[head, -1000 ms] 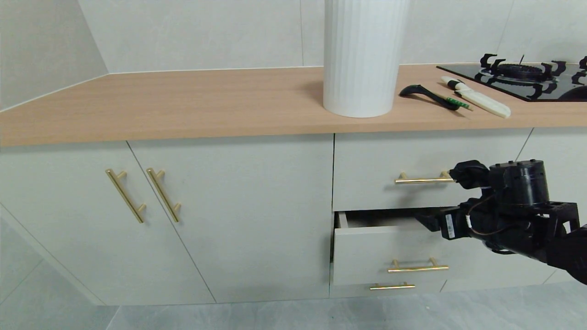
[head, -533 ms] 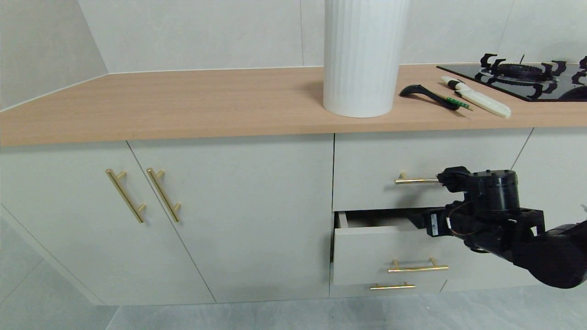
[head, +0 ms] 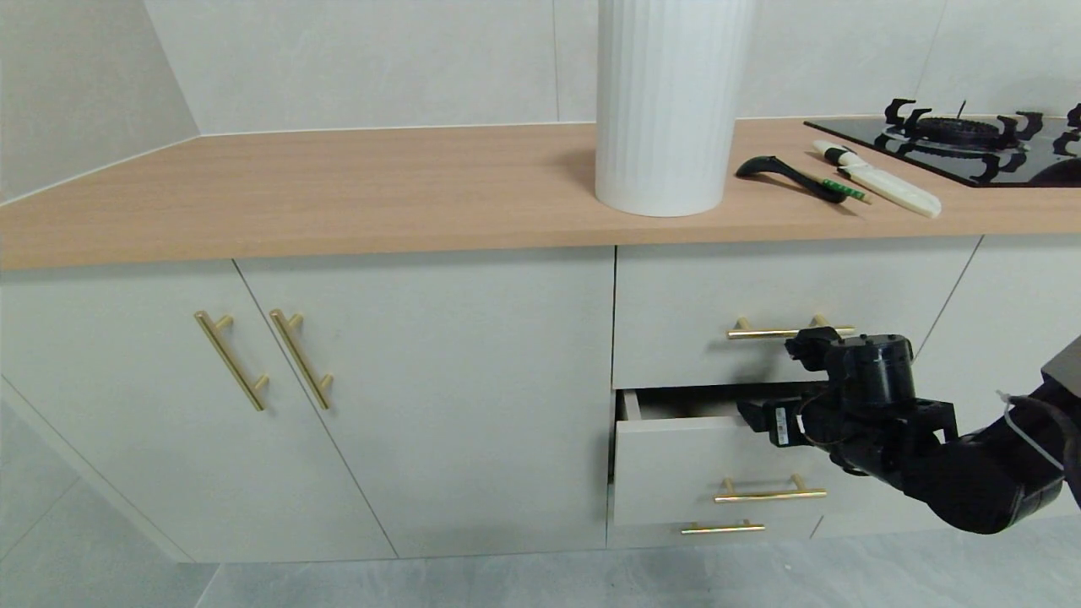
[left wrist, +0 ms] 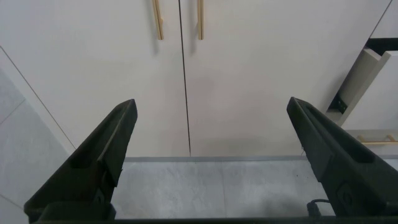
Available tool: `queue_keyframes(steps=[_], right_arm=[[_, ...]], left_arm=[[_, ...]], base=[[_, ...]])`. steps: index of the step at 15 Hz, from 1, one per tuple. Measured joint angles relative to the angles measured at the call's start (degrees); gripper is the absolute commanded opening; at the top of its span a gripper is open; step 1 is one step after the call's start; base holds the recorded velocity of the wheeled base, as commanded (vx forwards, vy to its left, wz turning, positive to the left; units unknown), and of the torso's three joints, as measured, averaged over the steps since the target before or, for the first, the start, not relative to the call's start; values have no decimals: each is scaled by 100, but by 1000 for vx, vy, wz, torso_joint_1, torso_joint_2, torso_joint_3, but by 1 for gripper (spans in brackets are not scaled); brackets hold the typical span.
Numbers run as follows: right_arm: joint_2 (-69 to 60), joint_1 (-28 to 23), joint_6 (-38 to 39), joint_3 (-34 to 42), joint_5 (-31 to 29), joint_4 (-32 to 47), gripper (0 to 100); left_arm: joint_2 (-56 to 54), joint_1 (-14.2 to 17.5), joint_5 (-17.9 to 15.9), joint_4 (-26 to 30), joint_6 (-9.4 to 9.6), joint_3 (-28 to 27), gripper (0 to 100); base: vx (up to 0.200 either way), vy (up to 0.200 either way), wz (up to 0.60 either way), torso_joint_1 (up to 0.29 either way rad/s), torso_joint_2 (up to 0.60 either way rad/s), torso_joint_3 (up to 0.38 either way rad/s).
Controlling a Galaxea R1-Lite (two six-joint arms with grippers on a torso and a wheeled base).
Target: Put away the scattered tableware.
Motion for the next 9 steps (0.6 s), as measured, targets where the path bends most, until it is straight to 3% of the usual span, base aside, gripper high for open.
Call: queue_keyframes(steps=[9], right_arm=[[-135, 0, -16, -13, 0, 695, 100]], left_arm=[[0, 0, 2, 0, 0, 2, 100]], base=[[0, 0, 0, 0, 0, 0]])
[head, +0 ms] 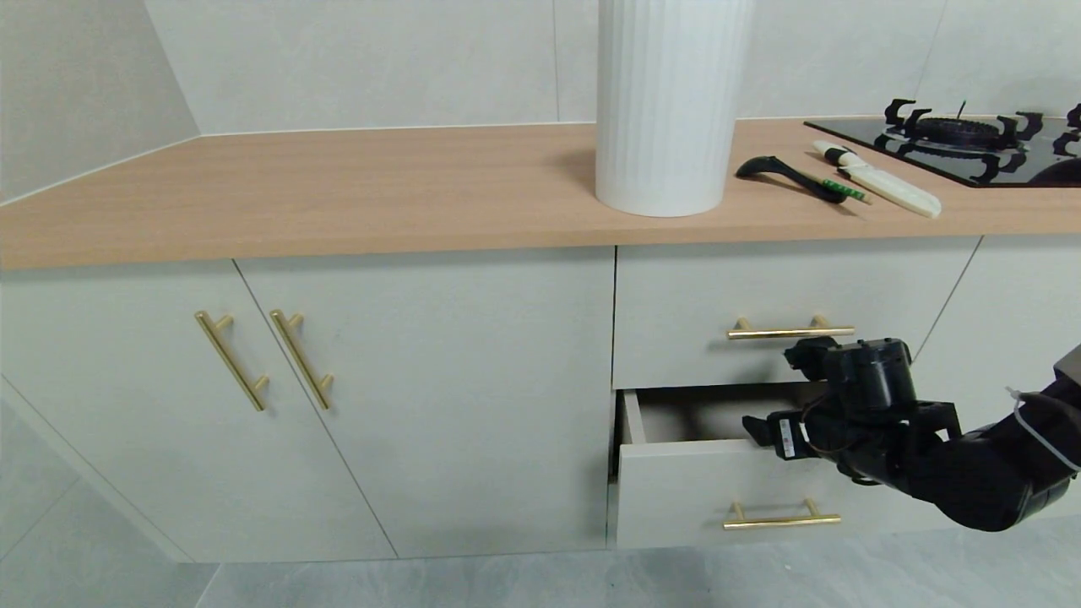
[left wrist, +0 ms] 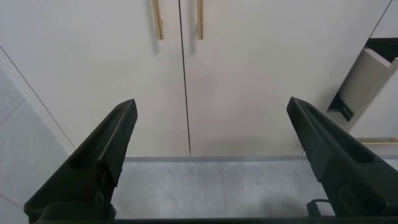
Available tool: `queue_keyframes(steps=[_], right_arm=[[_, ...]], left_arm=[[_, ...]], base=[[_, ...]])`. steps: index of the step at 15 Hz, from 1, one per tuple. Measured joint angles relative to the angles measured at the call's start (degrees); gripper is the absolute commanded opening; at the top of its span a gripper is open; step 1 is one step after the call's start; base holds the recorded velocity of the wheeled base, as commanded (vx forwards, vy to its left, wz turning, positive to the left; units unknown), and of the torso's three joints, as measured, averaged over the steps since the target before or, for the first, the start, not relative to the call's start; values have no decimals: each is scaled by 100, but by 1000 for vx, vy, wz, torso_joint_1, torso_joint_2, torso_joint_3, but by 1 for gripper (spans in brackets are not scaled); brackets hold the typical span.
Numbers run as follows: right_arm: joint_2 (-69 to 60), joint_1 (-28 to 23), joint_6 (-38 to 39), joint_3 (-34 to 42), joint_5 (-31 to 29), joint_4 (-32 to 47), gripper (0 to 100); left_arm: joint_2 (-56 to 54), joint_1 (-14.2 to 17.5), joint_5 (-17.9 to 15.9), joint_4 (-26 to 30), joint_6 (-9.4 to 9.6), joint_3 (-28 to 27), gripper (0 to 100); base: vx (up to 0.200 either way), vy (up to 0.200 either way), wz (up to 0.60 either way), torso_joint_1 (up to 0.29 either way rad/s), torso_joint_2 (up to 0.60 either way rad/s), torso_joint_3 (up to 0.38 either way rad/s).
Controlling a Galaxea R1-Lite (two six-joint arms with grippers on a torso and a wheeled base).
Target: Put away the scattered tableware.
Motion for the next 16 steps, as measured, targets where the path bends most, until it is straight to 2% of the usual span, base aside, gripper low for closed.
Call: queue_keyframes(steps=[6, 10, 13, 16], right_arm=[[-502, 24, -5, -66, 72, 1303, 100], [-894, 61, -11, -308, 190, 2723, 100], [-1086, 119, -28, -406, 230, 3162, 100], [-1281, 240, -35, -511, 234, 3924, 100]], left_arm=[[0, 0, 0, 0, 0, 0, 100], [0, 0, -2, 0, -1, -2, 100], [0, -2, 0, 0, -1, -2, 100], [0, 0, -2, 0, -1, -2, 100]], base=[[0, 0, 0, 0, 0, 0], [0, 0, 0, 0, 0, 0], [0, 0, 0, 0, 0, 0], [0, 0, 0, 0, 0, 0]])
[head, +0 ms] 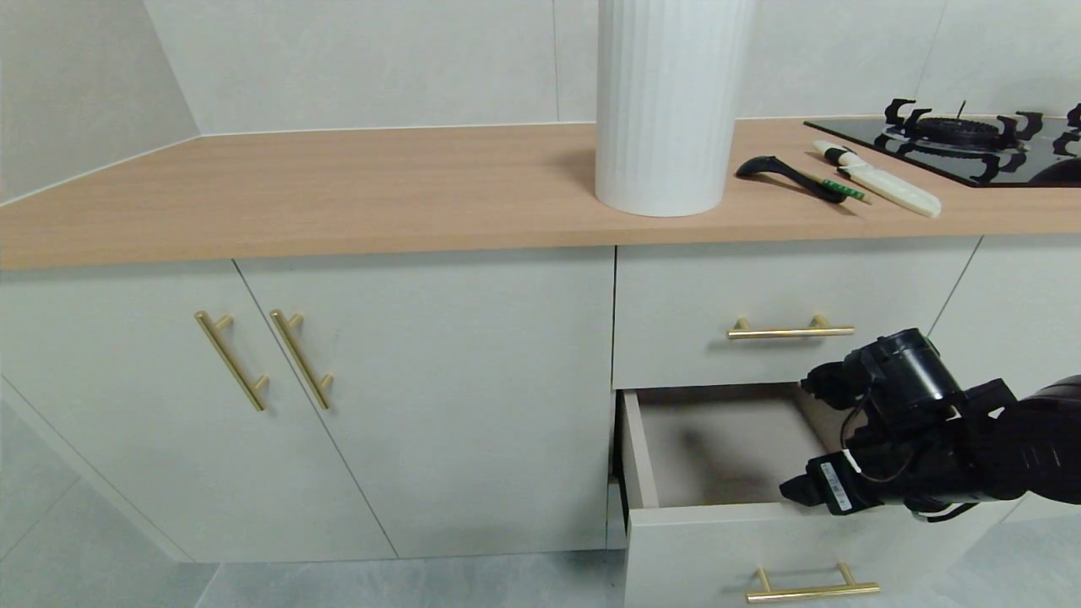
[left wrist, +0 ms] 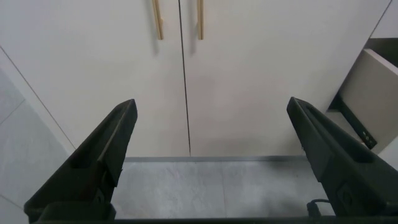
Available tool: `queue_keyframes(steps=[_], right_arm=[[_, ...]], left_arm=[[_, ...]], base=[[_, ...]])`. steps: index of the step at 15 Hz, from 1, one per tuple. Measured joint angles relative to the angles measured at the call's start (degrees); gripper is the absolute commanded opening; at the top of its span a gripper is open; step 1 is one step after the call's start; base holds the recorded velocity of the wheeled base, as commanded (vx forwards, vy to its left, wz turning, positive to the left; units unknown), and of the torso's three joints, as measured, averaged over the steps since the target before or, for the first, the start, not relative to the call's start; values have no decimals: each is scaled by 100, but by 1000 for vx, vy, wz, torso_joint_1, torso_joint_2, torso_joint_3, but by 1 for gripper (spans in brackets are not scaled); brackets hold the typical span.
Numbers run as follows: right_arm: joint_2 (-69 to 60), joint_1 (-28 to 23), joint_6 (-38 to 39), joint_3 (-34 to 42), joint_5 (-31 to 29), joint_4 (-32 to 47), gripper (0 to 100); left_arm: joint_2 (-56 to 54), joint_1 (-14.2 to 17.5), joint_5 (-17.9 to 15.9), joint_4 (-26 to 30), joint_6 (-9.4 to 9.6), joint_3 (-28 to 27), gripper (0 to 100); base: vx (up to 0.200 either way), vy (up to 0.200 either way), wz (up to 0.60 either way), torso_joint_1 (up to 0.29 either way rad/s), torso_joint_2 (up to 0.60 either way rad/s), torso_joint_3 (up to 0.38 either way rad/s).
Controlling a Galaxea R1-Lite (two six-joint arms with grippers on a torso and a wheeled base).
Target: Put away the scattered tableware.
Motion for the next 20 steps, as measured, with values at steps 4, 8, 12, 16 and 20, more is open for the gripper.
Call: queue_keyframes(steps=[4, 8, 12, 16, 20], right_arm=[[-179, 90, 5, -190, 5, 709, 100], [-325, 254, -52, -285, 12, 1391, 100], [-436, 369, -350, -346, 0, 2102, 100], [-516, 527, -686, -311, 2, 2600, 100], [-555, 667, -847, -285, -9, 3046, 100]], left_arm=[[0, 0, 2, 0, 1, 2, 100], [0, 0, 0, 0, 1, 2, 100], [0, -2, 0, 0, 0, 2, 100], [0, 0, 2, 0, 0, 0, 100], [0, -2, 0, 0, 0, 2, 100]], base=[[0, 0, 0, 0, 0, 0], [0, 0, 0, 0, 0, 0], [0, 0, 0, 0, 0, 0], [0, 0, 0, 0, 0, 0], [0, 0, 0, 0, 0, 0]])
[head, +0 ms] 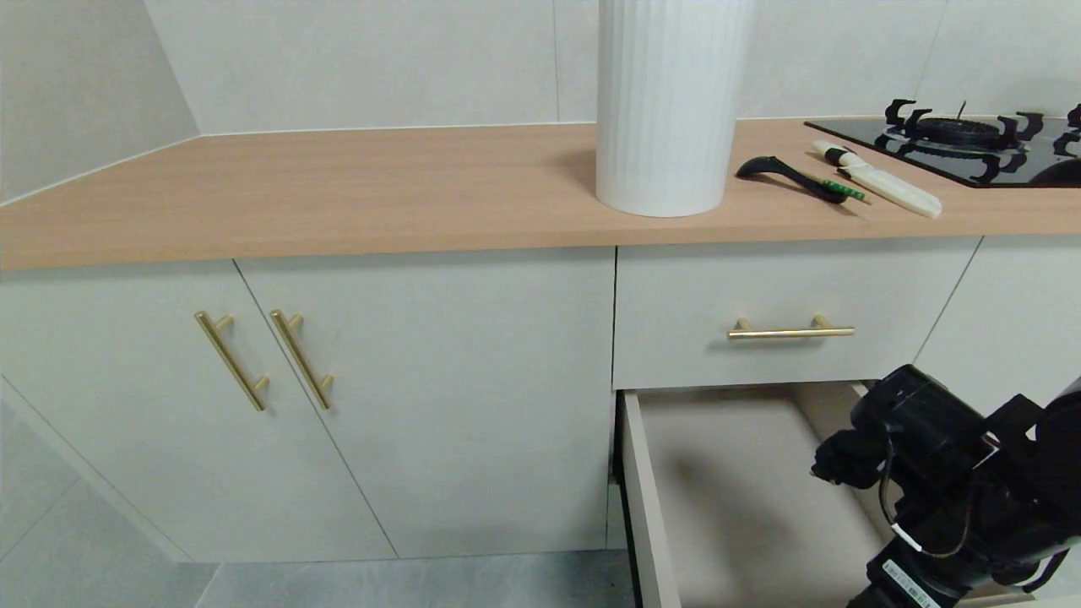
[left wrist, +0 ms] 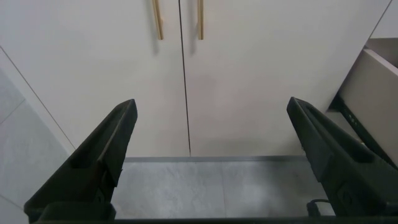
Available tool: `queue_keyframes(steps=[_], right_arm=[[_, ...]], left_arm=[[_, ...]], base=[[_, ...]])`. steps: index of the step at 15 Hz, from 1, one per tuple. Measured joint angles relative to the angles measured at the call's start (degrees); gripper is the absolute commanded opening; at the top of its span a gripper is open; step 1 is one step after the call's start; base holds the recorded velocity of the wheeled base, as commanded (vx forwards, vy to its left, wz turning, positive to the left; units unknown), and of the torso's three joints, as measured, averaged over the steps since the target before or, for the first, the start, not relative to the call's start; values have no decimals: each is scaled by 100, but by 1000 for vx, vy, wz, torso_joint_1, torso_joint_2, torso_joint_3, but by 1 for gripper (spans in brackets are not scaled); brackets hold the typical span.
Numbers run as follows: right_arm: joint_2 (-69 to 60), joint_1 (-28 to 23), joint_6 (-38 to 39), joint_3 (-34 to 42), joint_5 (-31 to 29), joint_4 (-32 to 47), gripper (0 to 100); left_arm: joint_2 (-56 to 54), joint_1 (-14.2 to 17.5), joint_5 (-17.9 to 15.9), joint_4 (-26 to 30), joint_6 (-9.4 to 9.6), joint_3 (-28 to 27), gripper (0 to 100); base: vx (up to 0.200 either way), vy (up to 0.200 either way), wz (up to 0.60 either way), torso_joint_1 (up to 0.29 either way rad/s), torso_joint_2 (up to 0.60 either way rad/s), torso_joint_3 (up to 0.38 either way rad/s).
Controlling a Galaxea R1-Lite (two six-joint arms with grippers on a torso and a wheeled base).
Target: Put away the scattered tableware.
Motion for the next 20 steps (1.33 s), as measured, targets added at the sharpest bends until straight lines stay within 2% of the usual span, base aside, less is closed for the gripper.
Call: queue_keyframes(steps=[6, 11, 13, 16, 20], right_arm=[[-39, 262, -90, 11, -13, 427, 100], [-121, 193, 62, -194, -17, 277, 100], [-251, 24, 432, -296, -6, -501, 100], [-656, -286, 588, -227, -9, -1613, 100], [-1224, -577, 562, 33, -4, -2471, 100]], left_arm=[[0, 2, 0, 0, 0, 0, 100], [0, 0, 0, 0, 0, 0, 100], [0, 2, 0, 0, 1, 0, 100], [0, 2, 2, 0, 1, 0, 100], [0, 2, 0, -2, 1, -2, 100]], base=[[0, 0, 0, 0, 0, 0], [0, 0, 0, 0, 0, 0], [0, 0, 0, 0, 0, 0], [0, 0, 0, 0, 0, 0], [0, 0, 0, 0, 0, 0]])
